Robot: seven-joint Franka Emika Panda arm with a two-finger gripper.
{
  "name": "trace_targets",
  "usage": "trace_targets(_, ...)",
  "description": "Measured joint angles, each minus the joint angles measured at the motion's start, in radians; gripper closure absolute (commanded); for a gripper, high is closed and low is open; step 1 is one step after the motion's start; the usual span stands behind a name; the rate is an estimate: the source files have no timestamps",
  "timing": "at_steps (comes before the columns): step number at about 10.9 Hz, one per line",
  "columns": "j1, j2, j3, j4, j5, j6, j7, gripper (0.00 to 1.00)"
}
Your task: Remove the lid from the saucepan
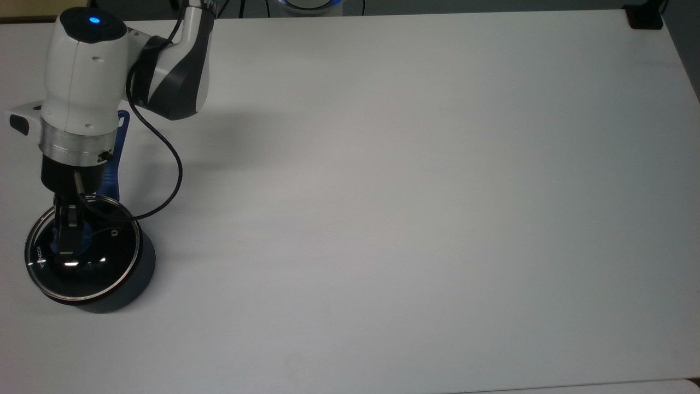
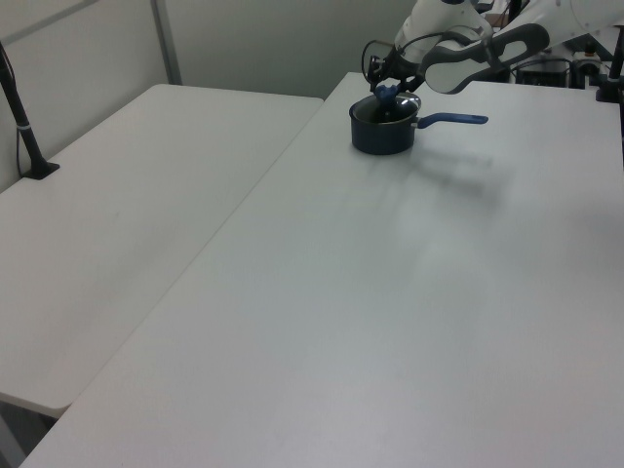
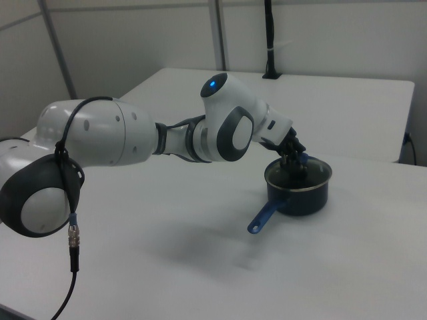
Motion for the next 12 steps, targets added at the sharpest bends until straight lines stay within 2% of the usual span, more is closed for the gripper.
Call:
trace_targets(2,0.002,0.004,0.003,0.001,-0.022,0.0,0.0,0.21)
trace_targets(8,0.007,0.015,0.005,-0.002,-0.092,0.0,0.0,0.48)
trace_targets(12,0.007,0.015,0.005,0.0,-0.094,0.0,-0.002,0.52)
